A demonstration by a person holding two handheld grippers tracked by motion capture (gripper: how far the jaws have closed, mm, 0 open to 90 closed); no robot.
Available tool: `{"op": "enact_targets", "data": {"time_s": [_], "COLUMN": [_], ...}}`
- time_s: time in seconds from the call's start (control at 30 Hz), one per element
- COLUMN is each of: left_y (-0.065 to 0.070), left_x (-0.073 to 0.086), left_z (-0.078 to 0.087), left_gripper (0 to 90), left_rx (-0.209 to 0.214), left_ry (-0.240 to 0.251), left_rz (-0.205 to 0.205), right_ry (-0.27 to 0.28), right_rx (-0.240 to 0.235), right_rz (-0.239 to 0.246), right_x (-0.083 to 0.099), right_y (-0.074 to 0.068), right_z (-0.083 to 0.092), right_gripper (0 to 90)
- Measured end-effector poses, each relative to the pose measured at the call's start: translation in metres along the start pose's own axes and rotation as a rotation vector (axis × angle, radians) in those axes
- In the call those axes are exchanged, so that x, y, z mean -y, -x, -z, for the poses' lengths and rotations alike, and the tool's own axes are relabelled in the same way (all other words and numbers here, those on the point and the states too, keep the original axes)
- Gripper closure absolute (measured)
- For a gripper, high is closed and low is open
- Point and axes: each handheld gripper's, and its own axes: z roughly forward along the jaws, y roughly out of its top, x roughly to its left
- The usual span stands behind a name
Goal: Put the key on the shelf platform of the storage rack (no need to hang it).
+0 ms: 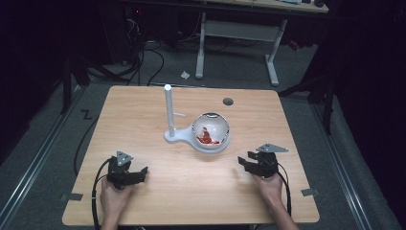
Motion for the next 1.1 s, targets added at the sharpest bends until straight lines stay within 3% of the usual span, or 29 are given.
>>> {"op": "enact_targets", "data": {"time_s": [0.7, 1.1], "left_y": [0.0, 0.0], "left_x": [0.0, 0.0], "left_z": [0.0, 0.0], "left_gripper": [15.4, 15.4], "left_rx": [0.0, 0.0], "left_ry": [0.0, 0.0], "left_rz": [0.0, 0.0], "right_ry": [-0.027, -0.048], "right_rx": [0.06, 0.113], "right_rz": [0.013, 0.047], "right_x": [0.002, 0.004], "right_y": [0.006, 0.005], "right_z": [-0.015, -0.02], "right_gripper": [45.5, 44.2]}}
